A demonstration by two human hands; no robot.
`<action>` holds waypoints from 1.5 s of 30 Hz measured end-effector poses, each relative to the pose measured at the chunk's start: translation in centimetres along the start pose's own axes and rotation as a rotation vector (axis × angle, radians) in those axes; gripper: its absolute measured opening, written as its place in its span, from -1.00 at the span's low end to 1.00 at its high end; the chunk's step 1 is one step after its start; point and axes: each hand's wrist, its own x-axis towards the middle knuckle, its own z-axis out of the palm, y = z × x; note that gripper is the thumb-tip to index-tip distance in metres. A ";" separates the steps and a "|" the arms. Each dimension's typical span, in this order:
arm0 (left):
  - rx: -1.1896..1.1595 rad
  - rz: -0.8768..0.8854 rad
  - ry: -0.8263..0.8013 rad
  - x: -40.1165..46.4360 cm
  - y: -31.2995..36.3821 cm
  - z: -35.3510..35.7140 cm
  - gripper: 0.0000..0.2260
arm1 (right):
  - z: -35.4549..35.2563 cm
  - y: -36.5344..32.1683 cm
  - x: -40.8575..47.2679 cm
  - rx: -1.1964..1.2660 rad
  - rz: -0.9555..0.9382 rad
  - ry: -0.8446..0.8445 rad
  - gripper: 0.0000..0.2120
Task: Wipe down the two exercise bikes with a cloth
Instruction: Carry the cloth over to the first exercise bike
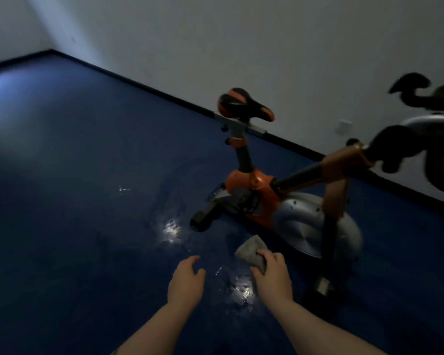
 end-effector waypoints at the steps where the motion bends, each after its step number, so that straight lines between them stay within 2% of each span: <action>1: 0.001 0.000 0.015 1.2 -0.4 -1.4 -0.62 | 1.3 -1.6 0.8 0.013 -0.015 -0.012 -0.69; 6: -0.006 -0.023 0.032 6.8 -1.6 -6.8 -0.61 | 5.0 -8.0 5.1 0.044 -0.059 -0.058 -0.69; 12: -0.039 -0.054 0.035 14.2 -1.5 -8.8 -0.61 | 7.5 -12.5 12.9 0.025 -0.101 -0.067 -0.68; 24: 0.043 -0.141 0.110 33.3 4.2 -15.1 -0.60 | 12.1 -21.8 34.5 -0.035 -0.180 -0.163 -0.69; 32: -0.004 -0.203 0.117 43.2 5.1 -20.0 -0.61 | 15.9 -28.1 43.9 -0.041 -0.164 -0.203 -0.68; 39: 0.006 -0.112 0.083 56.6 5.6 -25.6 -0.62 | 22.3 -34.0 52.1 -0.051 -0.120 -0.138 -0.72; 45: 0.084 -0.039 -0.027 67.0 7.4 -30.9 -0.64 | 26.4 -38.9 57.9 -0.046 0.005 -0.077 -0.72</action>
